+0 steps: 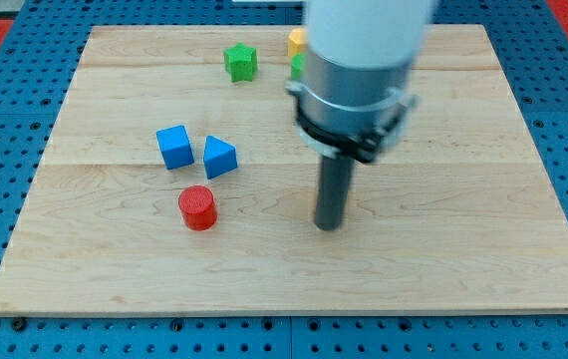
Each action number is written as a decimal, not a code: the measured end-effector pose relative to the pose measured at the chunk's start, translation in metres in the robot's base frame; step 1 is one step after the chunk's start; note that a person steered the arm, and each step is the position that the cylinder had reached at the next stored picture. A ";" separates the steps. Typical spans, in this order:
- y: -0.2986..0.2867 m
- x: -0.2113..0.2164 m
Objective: Slide yellow heart to the green circle
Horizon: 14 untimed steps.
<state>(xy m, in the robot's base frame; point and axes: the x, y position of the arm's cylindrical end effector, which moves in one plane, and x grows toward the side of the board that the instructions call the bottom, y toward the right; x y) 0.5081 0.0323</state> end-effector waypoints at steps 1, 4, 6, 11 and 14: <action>0.000 -0.040; 0.019 -0.096; -0.045 -0.146; -0.177 -0.178; -0.111 -0.212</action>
